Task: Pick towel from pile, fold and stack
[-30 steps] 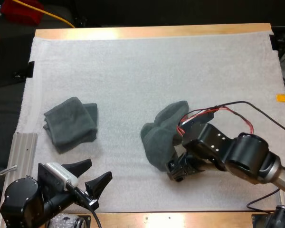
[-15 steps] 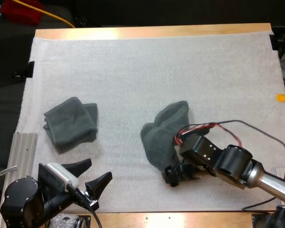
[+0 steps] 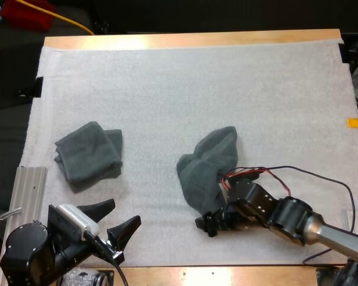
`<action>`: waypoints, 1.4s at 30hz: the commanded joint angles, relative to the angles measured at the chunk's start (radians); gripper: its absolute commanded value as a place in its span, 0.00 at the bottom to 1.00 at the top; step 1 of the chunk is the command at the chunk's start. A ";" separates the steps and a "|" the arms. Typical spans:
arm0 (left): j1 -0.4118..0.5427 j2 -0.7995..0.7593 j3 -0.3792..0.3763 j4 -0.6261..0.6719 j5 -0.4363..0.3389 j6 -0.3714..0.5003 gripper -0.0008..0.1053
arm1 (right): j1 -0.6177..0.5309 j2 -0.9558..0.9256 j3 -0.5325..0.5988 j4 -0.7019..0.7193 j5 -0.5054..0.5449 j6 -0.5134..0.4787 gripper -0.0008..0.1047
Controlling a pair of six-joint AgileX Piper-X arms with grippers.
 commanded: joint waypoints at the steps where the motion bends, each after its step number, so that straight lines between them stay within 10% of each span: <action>1: -0.004 0.000 -0.008 -0.003 0.007 0.002 0.66 | -0.005 0.020 0.003 -0.029 -0.003 0.004 0.83; 16: -0.004 0.000 -0.008 0.050 0.007 0.002 0.66 | -0.005 0.220 0.003 -0.198 0.109 0.087 0.73; 24: -0.004 0.000 -0.008 0.050 0.007 0.002 0.66 | -0.005 0.220 0.003 -0.201 0.240 0.097 0.08; 28: -0.004 0.000 -0.008 0.050 0.007 0.002 0.66 | -0.005 0.217 0.000 -0.201 0.236 0.088 0.02; 42: -0.004 0.000 -0.008 0.050 0.007 0.024 0.66 | -0.005 0.115 -0.388 0.254 0.455 -0.445 0.02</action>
